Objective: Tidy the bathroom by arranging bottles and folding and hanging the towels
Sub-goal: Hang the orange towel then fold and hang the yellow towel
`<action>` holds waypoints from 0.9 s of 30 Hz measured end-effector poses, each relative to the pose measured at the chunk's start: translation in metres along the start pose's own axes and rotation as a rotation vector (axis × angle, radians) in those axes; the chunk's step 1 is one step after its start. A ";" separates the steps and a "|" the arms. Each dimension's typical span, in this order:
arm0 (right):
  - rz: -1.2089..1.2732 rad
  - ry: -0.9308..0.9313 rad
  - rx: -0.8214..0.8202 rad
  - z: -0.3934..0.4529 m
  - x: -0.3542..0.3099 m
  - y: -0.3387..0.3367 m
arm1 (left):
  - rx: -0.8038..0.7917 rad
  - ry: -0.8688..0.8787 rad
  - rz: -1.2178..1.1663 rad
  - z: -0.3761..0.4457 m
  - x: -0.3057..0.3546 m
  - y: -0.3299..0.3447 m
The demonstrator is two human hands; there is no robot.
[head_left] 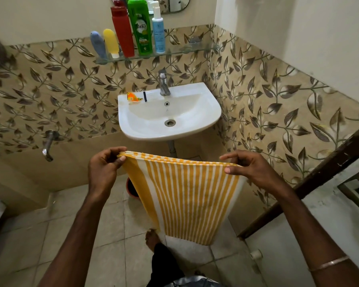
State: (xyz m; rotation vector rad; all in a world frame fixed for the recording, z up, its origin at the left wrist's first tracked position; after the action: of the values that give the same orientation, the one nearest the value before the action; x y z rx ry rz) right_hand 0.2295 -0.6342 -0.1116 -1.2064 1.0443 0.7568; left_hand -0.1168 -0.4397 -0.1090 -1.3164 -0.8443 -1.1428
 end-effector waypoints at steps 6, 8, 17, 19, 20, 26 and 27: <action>-0.102 -0.044 -0.368 -0.003 -0.013 0.008 | -0.002 0.008 0.008 0.004 -0.003 0.004; -0.229 -0.019 -0.467 -0.005 -0.021 0.014 | -0.001 0.007 0.007 0.006 -0.004 0.005; -0.775 -0.013 -0.894 -0.017 -0.055 0.059 | 0.005 0.029 0.010 0.006 -0.003 0.011; -0.837 -0.032 -0.955 -0.018 -0.055 0.066 | -0.001 0.034 0.016 0.004 -0.002 0.013; -0.871 -0.033 -0.979 -0.018 -0.055 0.069 | -0.005 0.036 0.021 0.003 -0.002 0.013; -0.937 0.039 -0.987 -0.011 -0.042 0.076 | -0.017 0.026 0.029 0.000 -0.009 0.014; -0.926 0.055 -0.973 -0.009 -0.040 0.076 | -0.018 0.022 0.032 0.000 -0.010 0.013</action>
State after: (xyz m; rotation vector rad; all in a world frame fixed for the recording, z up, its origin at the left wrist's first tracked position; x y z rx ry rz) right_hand 0.1447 -0.6235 -0.1022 -2.2972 -0.0049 0.4562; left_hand -0.1071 -0.4393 -0.1225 -1.3254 -0.7962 -1.1404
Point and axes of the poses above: each hand's wrist, its own z-axis towards the middle knuckle, its own y-axis out of the palm, x = y × z, the point moved 3 cm from there along z, towards the middle knuckle
